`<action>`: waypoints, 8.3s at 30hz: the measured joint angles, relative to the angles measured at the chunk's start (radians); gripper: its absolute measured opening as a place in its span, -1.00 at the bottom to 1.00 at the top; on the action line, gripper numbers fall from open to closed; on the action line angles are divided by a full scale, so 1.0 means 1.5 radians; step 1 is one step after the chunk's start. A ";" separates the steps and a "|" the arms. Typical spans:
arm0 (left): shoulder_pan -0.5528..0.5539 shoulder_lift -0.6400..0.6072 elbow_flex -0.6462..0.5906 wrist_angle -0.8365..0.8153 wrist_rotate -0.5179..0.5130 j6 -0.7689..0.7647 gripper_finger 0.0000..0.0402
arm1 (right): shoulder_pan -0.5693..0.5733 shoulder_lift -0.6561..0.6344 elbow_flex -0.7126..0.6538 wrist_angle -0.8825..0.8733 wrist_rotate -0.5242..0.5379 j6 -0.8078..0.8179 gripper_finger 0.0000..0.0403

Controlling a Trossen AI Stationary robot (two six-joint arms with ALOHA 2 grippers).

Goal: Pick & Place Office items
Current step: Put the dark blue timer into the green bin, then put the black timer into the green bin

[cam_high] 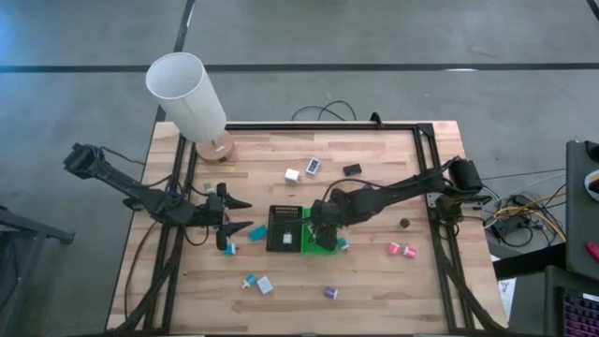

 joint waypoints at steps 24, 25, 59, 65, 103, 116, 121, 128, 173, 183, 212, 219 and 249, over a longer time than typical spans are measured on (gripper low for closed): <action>0.000 0.000 0.000 0.000 0.000 0.005 0.30 | -0.050 -0.388 -0.255 -0.120 0.145 0.205 0.10; 0.000 0.000 0.000 0.000 0.000 0.004 0.30 | -0.065 -0.397 -0.260 -0.119 0.128 0.190 0.10; 0.000 0.000 0.000 -0.012 0.008 -0.001 0.30 | -0.243 -0.409 -0.205 -0.139 -0.010 -0.028 0.10; 0.000 0.000 0.000 -0.012 0.008 -0.014 0.30 | -0.250 -0.408 -0.207 -0.164 -0.028 0.014 0.13; 0.000 0.000 0.000 -0.016 0.007 -0.016 0.30 | -0.268 -0.396 -0.334 -0.065 -0.060 0.045 0.89; 0.000 0.000 0.000 -0.027 0.007 -0.031 0.30 | -0.267 -0.200 -0.308 -0.030 -0.076 -0.026 0.89; 0.000 0.000 0.000 -0.027 0.007 -0.040 0.30 | -0.269 -0.152 -0.275 -0.032 -0.071 -0.042 0.89; 0.000 0.000 0.000 -0.030 0.007 -0.047 0.30 | -0.272 -0.110 -0.232 -0.049 -0.072 -0.057 0.89; 0.000 0.000 0.000 -0.050 0.010 -0.064 0.30 | -0.250 -0.310 -0.207 -0.150 -0.043 -0.060 0.37; 0.000 0.000 0.000 -0.050 0.010 -0.075 0.30 | -0.124 -0.406 -0.209 0.028 -0.039 -0.097 0.37; 0.000 0.000 0.000 -0.050 0.015 -0.091 0.30 | 0.035 -0.139 -0.204 0.283 -0.074 -0.051 0.37; 0.000 0.000 0.000 -0.050 0.015 -0.091 0.30 | 0.026 -0.072 -0.152 0.270 -0.113 -0.057 0.37; 0.000 0.000 0.000 -0.065 0.025 -0.104 0.30 | 0.026 -0.019 -0.070 0.168 -0.130 -0.060 0.64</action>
